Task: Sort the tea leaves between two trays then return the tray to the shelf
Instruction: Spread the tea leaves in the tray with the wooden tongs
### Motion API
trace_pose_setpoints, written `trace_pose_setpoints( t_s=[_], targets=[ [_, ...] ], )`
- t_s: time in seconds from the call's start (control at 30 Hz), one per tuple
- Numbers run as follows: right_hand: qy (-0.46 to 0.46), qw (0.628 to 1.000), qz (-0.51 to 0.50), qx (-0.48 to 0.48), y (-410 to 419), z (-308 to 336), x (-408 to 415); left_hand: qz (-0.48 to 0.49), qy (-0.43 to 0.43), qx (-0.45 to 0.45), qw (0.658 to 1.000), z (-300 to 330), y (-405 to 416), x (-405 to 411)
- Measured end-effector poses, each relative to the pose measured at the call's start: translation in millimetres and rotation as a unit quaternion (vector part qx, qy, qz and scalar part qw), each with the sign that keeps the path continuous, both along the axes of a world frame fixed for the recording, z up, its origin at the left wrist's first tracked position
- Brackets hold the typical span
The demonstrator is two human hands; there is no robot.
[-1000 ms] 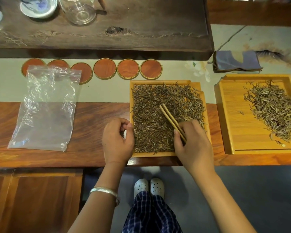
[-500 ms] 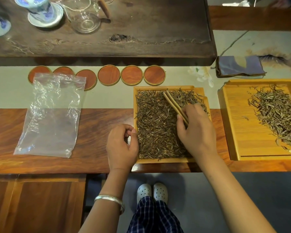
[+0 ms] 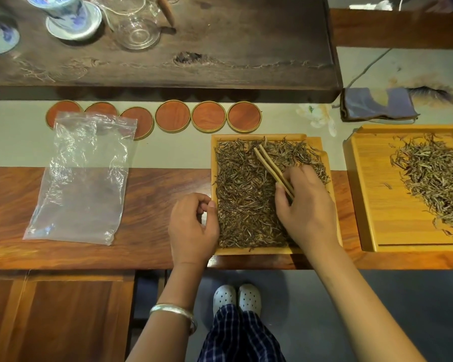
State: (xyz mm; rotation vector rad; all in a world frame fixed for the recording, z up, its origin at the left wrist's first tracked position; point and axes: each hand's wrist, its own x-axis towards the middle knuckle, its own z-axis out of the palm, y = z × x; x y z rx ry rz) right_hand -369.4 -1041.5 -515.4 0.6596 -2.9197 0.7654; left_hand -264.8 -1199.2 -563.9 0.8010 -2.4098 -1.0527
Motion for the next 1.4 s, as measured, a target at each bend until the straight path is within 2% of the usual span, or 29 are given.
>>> trace_pose_setpoints(
  t_s=[0.13, 0.3, 0.47, 0.63, 0.83, 0.97, 1.4],
  targets=[
    [0.005, 1.0, -0.006, -0.023, 13.7, 7.2, 25.3, 0.0, 0.003, 0.001, 1.0, -1.2, -0.1, -0.4],
    [-0.041, 0.999, -0.02, -0.017, 25.2, 4.3, 49.0, -0.003, 0.005, -0.002, 1.0, -1.5, -0.9, 0.1],
    [-0.03, 0.998, -0.05, -0.038, 22.9, 4.4, 44.6, -0.006, 0.003, -0.006, 1.0, -1.3, -0.7, 0.3],
    [-0.029, 0.999, -0.001, -0.02, 11.6, -0.9, 52.5, -0.008, 0.006, -0.007, 1.0, 0.8, -0.1, 0.3],
    [-0.042, 0.998, -0.034, -0.029, 10.3, -3.0, 37.7, -0.008, 0.008, -0.007, 1.0, 3.6, 0.7, -0.1],
    [-0.033, 0.999, -0.025, -0.011, 9.1, -2.0, 29.8, -0.006, 0.0, -0.009, 1.0, 3.6, 1.2, 0.4],
    [-0.03, 0.998, -0.028, -0.053, -0.1, 1.0, 33.7, -0.006, 0.001, 0.001, 1.0, 2.6, 0.7, 0.4]
  ],
)
